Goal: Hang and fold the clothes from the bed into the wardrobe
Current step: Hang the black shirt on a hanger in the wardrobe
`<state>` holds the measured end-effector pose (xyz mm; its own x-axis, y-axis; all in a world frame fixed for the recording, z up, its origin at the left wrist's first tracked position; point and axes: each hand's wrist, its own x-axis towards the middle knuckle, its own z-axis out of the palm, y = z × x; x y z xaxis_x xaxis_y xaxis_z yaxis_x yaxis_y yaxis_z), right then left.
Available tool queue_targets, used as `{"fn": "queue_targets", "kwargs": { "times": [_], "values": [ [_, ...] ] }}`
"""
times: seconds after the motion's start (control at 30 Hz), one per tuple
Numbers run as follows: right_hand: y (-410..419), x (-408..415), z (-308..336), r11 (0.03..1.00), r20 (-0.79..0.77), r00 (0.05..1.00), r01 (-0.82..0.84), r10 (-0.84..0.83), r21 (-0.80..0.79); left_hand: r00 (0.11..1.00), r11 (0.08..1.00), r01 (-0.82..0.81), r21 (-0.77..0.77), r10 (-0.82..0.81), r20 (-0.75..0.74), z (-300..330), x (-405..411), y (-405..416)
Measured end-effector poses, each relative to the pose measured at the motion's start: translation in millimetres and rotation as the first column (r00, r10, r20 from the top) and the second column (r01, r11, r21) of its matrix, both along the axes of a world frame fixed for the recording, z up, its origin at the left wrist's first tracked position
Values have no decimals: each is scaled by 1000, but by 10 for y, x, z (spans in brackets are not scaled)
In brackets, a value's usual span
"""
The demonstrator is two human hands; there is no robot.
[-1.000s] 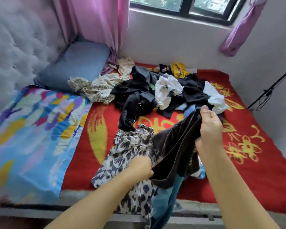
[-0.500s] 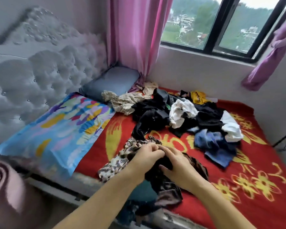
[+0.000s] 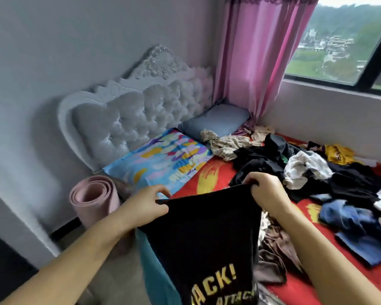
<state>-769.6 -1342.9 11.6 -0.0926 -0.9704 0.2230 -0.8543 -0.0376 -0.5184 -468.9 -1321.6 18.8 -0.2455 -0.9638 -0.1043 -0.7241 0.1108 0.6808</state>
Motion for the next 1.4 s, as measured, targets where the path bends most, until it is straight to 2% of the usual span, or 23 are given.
{"fn": "queue_targets", "kwargs": {
  "times": [0.1, 0.23, 0.3, 0.33, 0.37, 0.4, 0.47, 0.5, 0.53, 0.57, 0.6, 0.7, 0.8, 0.93, 1.03, 1.1, 1.2, 1.23, 1.3, 1.4],
  "values": [
    [73, 774, 466, 963, 5, 981, -192, 196, -191, 967, 967, -241, -78, 246, 68, -152, 873, 360],
    [463, 1876, 815, 874, 36, 909, -388, 416, -292, 819, 844, -527, -101, 536, 203, -268, 2035, 1020],
    [743, 2397, 856, 842, 36, 870, -465, 492, -274, 728, 735, -678, -2, 672, 138, -274, 2600, 1448],
    [909, 2698, 848, 825, 21, 849, -506, 527, -253, 671, 665, -739, 111, 741, 30, -243, 2876, 1732],
    [1046, 2962, 842, 805, 3, 829, -542, 559, -241, 590, 601, -756, 257, 797, -128, -192, 3104, 1988],
    [1153, 3152, 835, 796, -14, 820, -560, 573, -232, 467, 552, -732, 399, 833, -297, -149, 3266, 2168],
    [1386, 3642, 823, 776, -25, 801, -587, 598, -231, 72, 480, -643, 598, 814, -576, -6, 3657, 2636],
    [1483, 3836, 817, 774, -12, 797, -589, 603, -233, -101, 465, -600, 651, 763, -638, 78, 3805, 2810],
    [1579, 4025, 818, 774, -1, 795, -591, 607, -229, -211, 451, -578, 680, 722, -659, 167, 3946, 2969],
    [1659, 4199, 823, 773, 0, 792, -595, 610, -219, -258, 433, -579, 691, 706, -659, 253, 4059, 3105],
    [1728, 4348, 834, 773, -13, 790, -603, 613, -197, -259, 422, -586, 692, 712, -653, 336, 4139, 3200],
    [1838, 4750, 897, 767, -44, 775, -630, 630, -123, -172, 416, -633, 652, 746, -644, 589, 4345, 3378],
    [1852, 5047, 944, 782, -70, 786, -618, 614, -84, -139, 409, -686, 602, 738, -660, 868, 4478, 3472],
    [1802, 5421, 974, 781, -87, 784, -621, 615, -72, -97, 477, -682, 554, 692, -715, 1170, 4625, 3528],
    [1715, 5702, 1045, 785, -93, 784, -618, 613, -40, -109, 516, -678, 523, 633, -767, 1364, 4764, 3501],
    [1659, 5936, 1089, 734, -125, 724, -675, 679, 78, -95, 553, -676, 487, 590, -802, 1472, 4878, 3437],
    [1604, 6279, 1243, 587, -143, 575, -739, 805, 332, -88, 592, -660, 462, 549, -831, 1552, 4985, 3278],
    [1563, 6392, 1337, 566, -118, 564, -748, 818, 346, -86, 599, -656, 459, 546, -834, 1560, 5004, 3209],
    [1367, 6651, 1619, 588, -57, 591, -781, 805, 209, -66, 614, -643, 458, 551, -832, 1558, 5067, 2996],
    [1005, 7016, 2182, 656, -105, 668, -744, 737, -131, 13, 640, -623, 449, 583, -813, 1568, 5146, 2709]
  ]
}}
